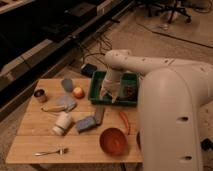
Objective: Place eraser in metal cup
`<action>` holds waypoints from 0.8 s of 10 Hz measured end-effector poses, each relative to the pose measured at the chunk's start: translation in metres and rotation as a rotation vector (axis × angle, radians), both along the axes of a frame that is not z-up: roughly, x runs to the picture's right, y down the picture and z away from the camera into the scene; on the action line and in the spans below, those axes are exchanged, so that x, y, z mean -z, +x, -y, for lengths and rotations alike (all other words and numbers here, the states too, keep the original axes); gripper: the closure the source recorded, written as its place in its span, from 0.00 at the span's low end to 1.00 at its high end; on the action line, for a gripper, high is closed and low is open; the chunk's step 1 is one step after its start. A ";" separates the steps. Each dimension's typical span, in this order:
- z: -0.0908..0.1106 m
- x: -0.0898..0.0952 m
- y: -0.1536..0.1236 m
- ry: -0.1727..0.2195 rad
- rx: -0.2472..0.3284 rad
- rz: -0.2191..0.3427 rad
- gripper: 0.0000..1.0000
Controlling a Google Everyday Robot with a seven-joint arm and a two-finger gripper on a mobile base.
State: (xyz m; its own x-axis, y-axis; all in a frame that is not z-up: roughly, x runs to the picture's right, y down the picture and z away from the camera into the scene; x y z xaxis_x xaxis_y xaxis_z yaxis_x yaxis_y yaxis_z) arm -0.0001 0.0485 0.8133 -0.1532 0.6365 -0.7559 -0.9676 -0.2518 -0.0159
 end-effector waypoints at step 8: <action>-0.014 -0.008 -0.046 -0.024 0.074 0.014 0.40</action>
